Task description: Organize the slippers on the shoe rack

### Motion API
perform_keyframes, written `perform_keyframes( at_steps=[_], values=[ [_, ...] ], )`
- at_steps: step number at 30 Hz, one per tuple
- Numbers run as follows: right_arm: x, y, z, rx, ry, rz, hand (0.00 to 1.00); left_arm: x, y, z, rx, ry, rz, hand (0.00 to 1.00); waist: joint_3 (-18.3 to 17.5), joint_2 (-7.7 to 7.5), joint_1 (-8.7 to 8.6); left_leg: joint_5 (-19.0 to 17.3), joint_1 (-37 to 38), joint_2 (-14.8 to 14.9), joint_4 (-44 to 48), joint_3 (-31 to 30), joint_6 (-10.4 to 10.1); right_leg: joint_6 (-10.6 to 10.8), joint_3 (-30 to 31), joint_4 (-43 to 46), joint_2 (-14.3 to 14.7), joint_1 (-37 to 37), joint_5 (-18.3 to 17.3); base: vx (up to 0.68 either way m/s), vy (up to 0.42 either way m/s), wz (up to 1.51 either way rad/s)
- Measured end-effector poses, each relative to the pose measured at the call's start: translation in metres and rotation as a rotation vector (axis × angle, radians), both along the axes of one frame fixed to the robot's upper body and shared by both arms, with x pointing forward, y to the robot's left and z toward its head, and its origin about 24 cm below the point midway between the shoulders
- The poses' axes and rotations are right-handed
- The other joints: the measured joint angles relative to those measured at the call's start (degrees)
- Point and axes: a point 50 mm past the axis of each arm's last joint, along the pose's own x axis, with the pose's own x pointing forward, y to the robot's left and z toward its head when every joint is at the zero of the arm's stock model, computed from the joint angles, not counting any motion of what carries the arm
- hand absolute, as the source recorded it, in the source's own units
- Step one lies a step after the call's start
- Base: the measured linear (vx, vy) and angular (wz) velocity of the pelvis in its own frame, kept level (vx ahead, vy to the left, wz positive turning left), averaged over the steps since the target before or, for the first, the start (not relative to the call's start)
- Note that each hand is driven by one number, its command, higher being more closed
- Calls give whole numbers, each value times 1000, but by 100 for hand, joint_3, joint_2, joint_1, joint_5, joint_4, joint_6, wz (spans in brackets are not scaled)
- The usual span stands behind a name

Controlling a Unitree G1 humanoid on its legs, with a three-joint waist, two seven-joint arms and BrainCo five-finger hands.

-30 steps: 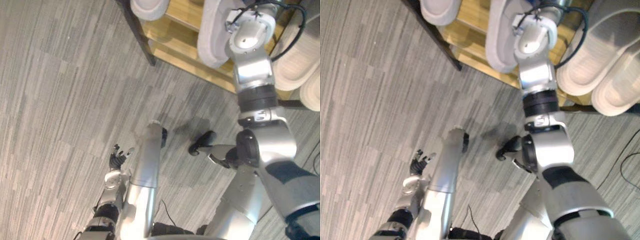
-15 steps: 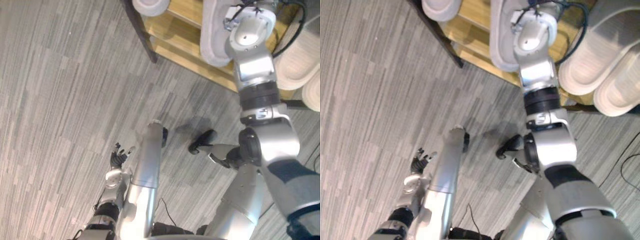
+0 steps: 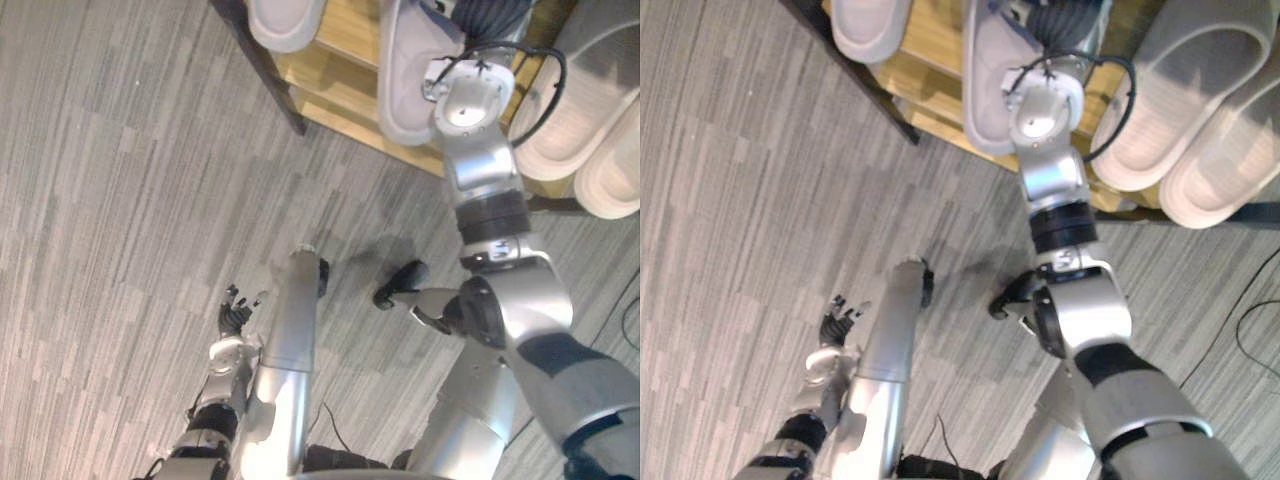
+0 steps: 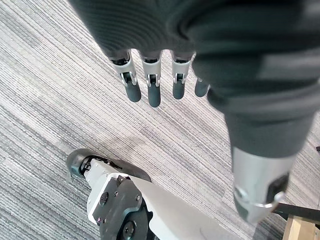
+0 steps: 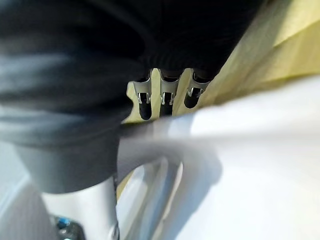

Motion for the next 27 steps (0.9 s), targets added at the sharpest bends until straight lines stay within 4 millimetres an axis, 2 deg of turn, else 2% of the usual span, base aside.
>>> perform_keyframes(
  at_steps=[5, 12, 15, 19, 21, 27],
  values=[
    [-4, -2, -9, 4, -6, 1, 0, 0, 1, 1, -2, -1, 6, 0, -7, -14, -27, 0, 168, 32, -85, 3, 1, -10, -20, -129, 69, 178, 27, -19, 28, -2],
    [-19, 10, -13, 41, -80, 58, 0, -1, 3, 0, 1, 0, 11, 0, -29, -57, -86, 17, 299, 88, -228, 82, 11, -59, -10, -248, 112, 249, 89, -9, 12, -3],
    [-24, 17, -30, 74, -70, 97, 0, -2, 7, 0, -6, 1, 30, 0, -43, -84, -158, 16, 396, 124, -265, 108, 12, -66, 2, -299, 153, 336, 93, -11, 16, -3],
    [-27, 26, -46, 96, -47, 144, 0, -5, 14, 0, -4, 5, 55, 0, -119, -225, -219, 15, 415, 173, -274, 128, 11, -63, 3, -319, 188, 337, 91, -24, 11, -6],
    [-28, 29, -63, 121, -12, 175, 0, -7, 19, -2, -4, 12, 73, 0, -168, -314, -259, 15, 457, 186, -282, 129, 11, -62, 1, -332, 201, 379, 91, -37, 10, -1],
    [-27, 35, -86, 206, 38, 286, 0, -9, 23, -3, -9, 23, 86, 0, -250, -444, -277, 28, 535, 194, -366, 160, 17, -33, 4, -408, 215, 438, 109, -21, 12, -1]
  ],
)
